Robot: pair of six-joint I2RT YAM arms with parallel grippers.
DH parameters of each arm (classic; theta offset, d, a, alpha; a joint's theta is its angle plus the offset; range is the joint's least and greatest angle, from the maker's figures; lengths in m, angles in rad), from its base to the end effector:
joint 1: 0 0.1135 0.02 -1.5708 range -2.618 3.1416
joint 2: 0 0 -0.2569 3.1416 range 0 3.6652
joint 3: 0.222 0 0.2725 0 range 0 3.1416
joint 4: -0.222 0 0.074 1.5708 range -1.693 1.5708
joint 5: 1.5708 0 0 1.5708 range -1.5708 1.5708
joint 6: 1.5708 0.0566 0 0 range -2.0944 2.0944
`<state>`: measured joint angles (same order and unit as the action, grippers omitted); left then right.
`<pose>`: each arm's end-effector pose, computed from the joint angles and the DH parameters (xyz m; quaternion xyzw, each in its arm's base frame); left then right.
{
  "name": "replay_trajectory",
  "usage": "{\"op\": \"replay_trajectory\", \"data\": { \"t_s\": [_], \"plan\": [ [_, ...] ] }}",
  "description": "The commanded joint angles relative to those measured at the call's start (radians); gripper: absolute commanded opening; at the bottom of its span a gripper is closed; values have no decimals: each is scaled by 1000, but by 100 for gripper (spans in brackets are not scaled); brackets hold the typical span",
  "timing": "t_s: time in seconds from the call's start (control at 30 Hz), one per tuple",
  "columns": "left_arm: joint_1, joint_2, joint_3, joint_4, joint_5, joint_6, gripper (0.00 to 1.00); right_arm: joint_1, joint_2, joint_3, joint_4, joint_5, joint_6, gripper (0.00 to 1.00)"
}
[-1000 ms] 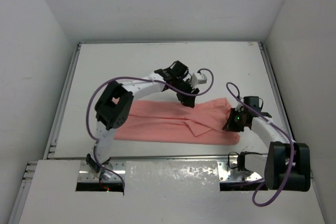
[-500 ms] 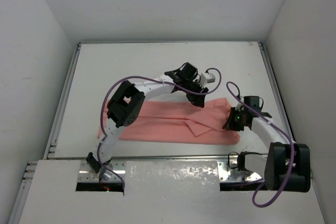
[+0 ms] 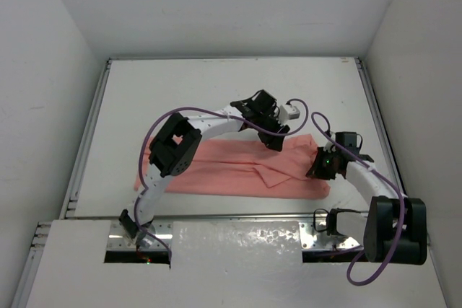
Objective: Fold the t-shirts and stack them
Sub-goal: Fold the other side of the tshirt into a rectangle
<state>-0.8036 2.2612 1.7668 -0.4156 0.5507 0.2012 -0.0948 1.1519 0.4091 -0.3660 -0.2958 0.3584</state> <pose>0.3404 -0.3957 0.1418 0.5156 0.7553 -0.3382 0.2218 0.2096 -0.0034 0.0979 0.1834 0.9458 0.1720 0.2056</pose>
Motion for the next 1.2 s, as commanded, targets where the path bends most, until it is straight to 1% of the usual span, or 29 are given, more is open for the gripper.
{"op": "replay_trajectory", "data": {
  "t_s": [0.0, 0.13, 0.23, 0.4, 0.47, 0.5, 0.6, 0.8, 0.9, 0.93, 1.03, 1.13, 1.17],
  "plan": [
    [-9, 11, -1, -5, -37, 32, 42, 1, -18, 17, 42, -2, -10, 0],
    [-17, 12, -26, -34, -15, 38, 42, 1, -18, 17, 45, 0, -7, 0],
    [-19, 14, -36, -34, 26, 26, 41, 1, -20, 22, 41, 1, -12, 0],
    [-22, 14, -40, -25, 35, 20, 37, 1, -23, 25, 36, 6, -13, 0],
    [-22, 14, -38, -12, 37, 12, 30, 1, -24, 23, 36, 9, -13, 0],
    [-22, 12, -36, -5, 46, -5, 17, 1, -26, 23, 35, 10, -13, 0],
    [-22, 12, -20, 12, 60, -29, 0, 1, -27, 25, 32, 11, -16, 0],
    [-5, -28, 3, -25, 83, -65, 0, 1, -47, 69, -20, 29, -55, 0],
    [24, -89, -46, -16, 97, -104, 0, 3, -95, 89, -68, 44, -71, 0],
    [33, -109, -84, 7, 97, -109, 0, 3, -124, 88, -77, 38, -73, 0],
    [34, -166, -150, 41, 91, -126, 0, 1, -153, 76, -93, 17, -87, 0],
    [34, -192, -205, 72, 100, -147, 0, 3, -129, 88, -71, 6, -101, 0],
    [34, -193, -216, 84, 103, -154, 0, 3, -95, 112, -74, -3, -104, 0]
  ]
}}
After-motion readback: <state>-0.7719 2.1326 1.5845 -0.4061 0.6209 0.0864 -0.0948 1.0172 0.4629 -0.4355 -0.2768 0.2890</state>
